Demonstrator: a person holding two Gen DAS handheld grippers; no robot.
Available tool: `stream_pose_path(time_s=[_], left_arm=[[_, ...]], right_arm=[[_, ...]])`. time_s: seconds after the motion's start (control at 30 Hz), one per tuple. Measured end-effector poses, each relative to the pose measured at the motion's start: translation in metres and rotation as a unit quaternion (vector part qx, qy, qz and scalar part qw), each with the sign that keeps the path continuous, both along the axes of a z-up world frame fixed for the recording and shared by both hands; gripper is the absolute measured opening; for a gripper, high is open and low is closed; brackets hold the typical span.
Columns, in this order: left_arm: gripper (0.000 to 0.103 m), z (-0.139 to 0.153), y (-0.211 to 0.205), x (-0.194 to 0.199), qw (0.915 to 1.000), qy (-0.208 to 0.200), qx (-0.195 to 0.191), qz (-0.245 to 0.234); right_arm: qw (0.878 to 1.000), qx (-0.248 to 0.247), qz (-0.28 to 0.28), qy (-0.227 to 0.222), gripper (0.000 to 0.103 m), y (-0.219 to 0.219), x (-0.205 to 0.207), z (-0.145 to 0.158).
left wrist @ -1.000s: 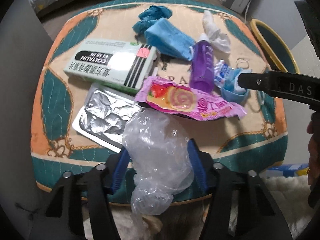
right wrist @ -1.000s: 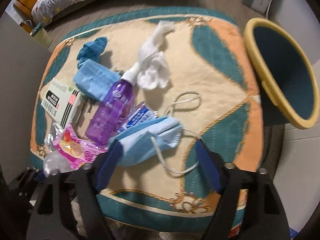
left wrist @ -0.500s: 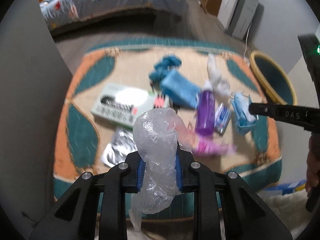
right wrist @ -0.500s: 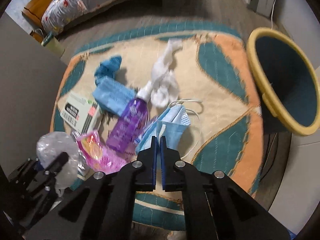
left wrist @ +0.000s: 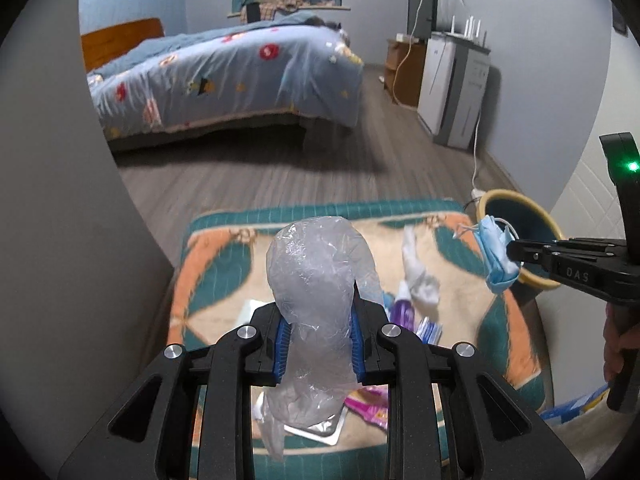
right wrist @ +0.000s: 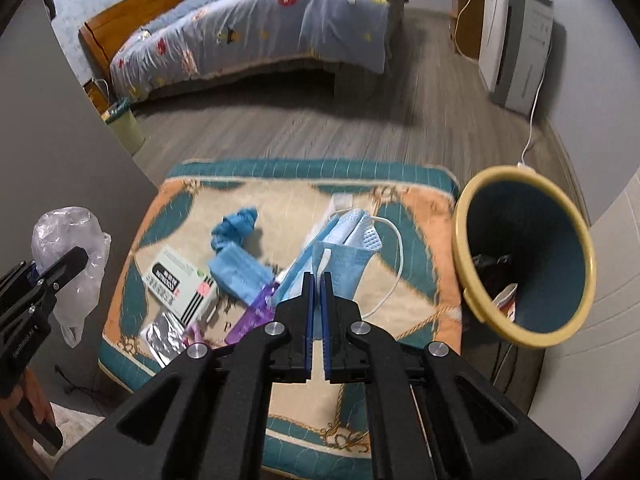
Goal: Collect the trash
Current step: 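Carry the blue face mask into the wastebasket while left tool holds the plastic bag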
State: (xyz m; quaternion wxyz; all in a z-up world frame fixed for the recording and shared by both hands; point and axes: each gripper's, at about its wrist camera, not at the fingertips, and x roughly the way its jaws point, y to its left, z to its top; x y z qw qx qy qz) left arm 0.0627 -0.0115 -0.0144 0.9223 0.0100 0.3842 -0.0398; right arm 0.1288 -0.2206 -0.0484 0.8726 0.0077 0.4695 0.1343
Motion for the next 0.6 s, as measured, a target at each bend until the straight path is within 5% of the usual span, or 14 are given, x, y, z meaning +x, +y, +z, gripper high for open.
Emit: stream_pose_path(time_s=[0.6], left_arm=[[0.026,0.016,-0.056,0.052,0.9957,-0.029,0.033,-0.081]], right_arm=[[0.996,0.058,-0.063,-0.034,0.003,-0.078,0.037,0.026]])
